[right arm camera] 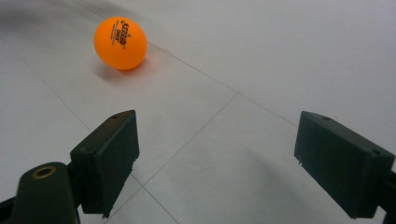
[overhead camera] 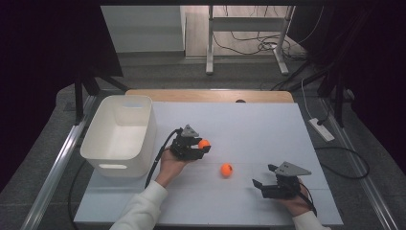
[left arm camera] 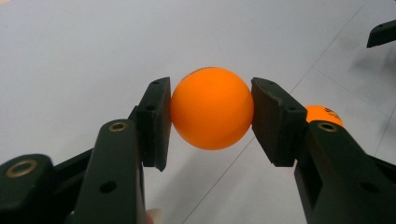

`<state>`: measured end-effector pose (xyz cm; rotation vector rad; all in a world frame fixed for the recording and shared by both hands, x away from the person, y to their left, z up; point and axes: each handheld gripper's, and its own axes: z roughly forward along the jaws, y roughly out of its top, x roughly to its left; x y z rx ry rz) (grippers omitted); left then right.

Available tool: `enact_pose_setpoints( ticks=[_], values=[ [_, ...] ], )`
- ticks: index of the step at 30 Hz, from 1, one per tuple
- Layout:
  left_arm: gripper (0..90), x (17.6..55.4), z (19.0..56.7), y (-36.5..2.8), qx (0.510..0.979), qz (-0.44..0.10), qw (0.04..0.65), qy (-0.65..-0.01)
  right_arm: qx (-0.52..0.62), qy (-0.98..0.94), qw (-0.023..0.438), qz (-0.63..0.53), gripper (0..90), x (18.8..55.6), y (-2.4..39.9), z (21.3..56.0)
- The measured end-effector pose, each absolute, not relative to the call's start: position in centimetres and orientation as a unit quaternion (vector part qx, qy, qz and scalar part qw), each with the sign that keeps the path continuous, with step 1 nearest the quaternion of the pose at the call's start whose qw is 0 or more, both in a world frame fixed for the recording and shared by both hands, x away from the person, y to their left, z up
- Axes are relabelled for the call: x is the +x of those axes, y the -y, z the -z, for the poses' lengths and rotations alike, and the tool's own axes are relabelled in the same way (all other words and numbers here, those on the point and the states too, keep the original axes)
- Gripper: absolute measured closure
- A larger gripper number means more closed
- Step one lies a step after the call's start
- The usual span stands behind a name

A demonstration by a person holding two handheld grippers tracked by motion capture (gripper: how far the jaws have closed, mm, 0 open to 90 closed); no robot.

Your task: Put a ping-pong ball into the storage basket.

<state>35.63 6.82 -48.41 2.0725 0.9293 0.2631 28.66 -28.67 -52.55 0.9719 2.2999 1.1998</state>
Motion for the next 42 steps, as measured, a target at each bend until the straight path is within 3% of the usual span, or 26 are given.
enact_pose_setpoints(
  ticks=[42],
  values=[
    [50.6,35.4,47.4,-8.6,0.814,-0.130,0.420,-0.380,0.347,-0.817,0.187,-0.421,14.3,28.7,28.6,52.6]
  ],
)
